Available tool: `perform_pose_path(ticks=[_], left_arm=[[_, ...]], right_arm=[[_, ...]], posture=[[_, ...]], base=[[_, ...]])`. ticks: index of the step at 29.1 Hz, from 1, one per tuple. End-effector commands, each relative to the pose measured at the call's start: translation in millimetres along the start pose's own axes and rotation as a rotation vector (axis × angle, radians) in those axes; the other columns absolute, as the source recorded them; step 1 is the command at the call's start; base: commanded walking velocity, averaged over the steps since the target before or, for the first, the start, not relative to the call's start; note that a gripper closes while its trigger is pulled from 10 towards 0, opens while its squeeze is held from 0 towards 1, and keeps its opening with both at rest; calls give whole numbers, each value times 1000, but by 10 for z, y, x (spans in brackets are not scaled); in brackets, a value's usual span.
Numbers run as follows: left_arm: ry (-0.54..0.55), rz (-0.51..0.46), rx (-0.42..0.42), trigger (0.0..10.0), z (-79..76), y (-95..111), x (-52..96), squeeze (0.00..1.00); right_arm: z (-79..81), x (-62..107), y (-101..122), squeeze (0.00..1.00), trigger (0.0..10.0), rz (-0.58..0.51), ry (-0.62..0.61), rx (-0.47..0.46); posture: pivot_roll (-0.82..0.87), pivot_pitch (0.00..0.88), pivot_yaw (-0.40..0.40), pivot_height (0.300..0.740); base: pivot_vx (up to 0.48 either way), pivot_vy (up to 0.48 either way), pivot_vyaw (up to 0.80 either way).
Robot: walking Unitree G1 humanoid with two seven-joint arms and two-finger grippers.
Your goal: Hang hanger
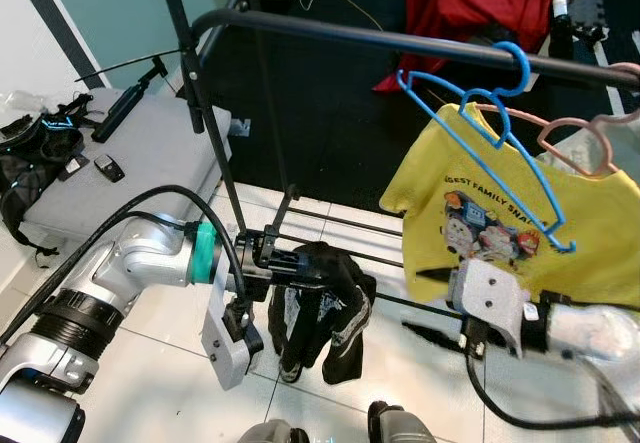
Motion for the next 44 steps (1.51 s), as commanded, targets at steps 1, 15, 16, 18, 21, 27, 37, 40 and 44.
perform_pose_path(ticks=[1, 15, 16, 18, 21, 27, 37, 40, 44], left_arm=[[13, -28, -36, 10000, 69, 39, 5, 0], [15, -80, -74, 10000, 162, 83, -38, 0], [15, -80, -74, 10000, 162, 83, -38, 0], [12, -76, -73, 10000, 155, 82, -28, 0], [11, -76, -71, 10000, 149, 92, -22, 0], [18, -85, -71, 10000, 160, 102, -31, 0], [42, -109, -86, 10000, 243, 126, -66, 0], [49, -110, -91, 10000, 269, 135, -60, 0], [62, -109, -94, 10000, 289, 142, -64, 0]], right_arm=[[24, -51, -48, 0, 10000, 7, -3, 35], [62, -428, 108, 0, 10000, -133, 108, 83], [62, -428, 108, 0, 10000, -133, 108, 83], [150, -357, 132, 0, 10000, -143, 170, 50], [227, -271, 140, 0, 10000, -139, 220, 38], [323, -244, 110, 0, 10000, -131, 277, 45], [318, -482, 20, 0, 10000, -124, 250, 35], [163, -523, -28, 0, 10000, -101, 176, 40], [91, -551, -69, 0, 10000, -89, 145, 22]], posture=[[-104, 103, 118, 740], [-61, 115, 104, 740], [-61, 115, 104, 740], [-60, 111, 95, 740], [-64, 110, 94, 740], [-74, 105, 97, 740], [-55, 96, 100, 740], [-45, 95, 98, 740], [-44, 97, 97, 740]], base=[[0, 0, 0], [0, 0, 0], [0, 0, 0], [0, 0, 0], [0, 0, 0], [0, 0, 0], [0, 0, 0], [0, 0, 0], [0, 0, 0]])
Point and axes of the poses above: a point about 5 cm out from each wrist's last joint towards the gripper, its own x axis pointing back from the gripper into the wrist, its own y axis along the axis of the wrist's last joint, z = x × y, the point moved 2 cm from there along -x, pointing out of the wrist towards the gripper, and after that the axes turned 5 degrees about -x, right-handed, at the moved point
